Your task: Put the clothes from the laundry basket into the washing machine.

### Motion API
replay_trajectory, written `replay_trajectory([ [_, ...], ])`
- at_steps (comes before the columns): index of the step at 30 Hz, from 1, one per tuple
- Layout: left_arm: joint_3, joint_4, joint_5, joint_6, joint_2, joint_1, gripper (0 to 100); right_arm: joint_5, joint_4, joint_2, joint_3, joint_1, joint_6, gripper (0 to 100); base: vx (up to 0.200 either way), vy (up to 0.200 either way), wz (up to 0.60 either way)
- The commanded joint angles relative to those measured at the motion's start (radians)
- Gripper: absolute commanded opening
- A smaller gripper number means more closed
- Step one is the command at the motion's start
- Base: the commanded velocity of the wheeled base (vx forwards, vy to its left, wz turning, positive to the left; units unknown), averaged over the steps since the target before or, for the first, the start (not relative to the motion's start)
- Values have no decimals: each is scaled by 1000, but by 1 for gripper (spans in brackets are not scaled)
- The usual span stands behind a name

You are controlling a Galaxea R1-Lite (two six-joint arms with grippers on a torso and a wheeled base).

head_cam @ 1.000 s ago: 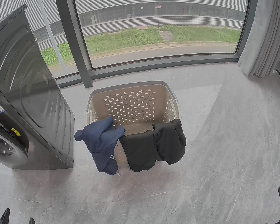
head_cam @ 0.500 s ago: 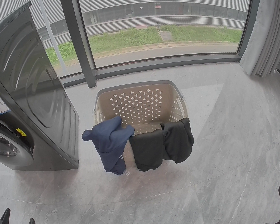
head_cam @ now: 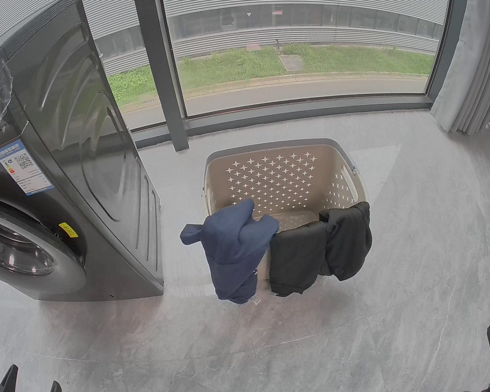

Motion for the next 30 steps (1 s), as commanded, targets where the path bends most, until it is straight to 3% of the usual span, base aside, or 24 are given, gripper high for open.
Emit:
replay_trajectory([
  [1, 16, 0, 2, -1, -13, 0, 100, 0, 1, -18, 18, 0, 0, 100, 0, 200, 0],
  [13, 16, 0, 0, -1, -13, 0, 100, 0, 1, -18, 18, 0, 0, 100, 0, 200, 0],
  [22, 16, 0, 0, -1, -13, 0, 100, 0, 1, -18, 18, 0, 0, 100, 0, 0, 0],
  [30, 16, 0, 2, -1, -13, 0, 100, 0, 1, -18, 18, 0, 0, 100, -150, 0, 0],
])
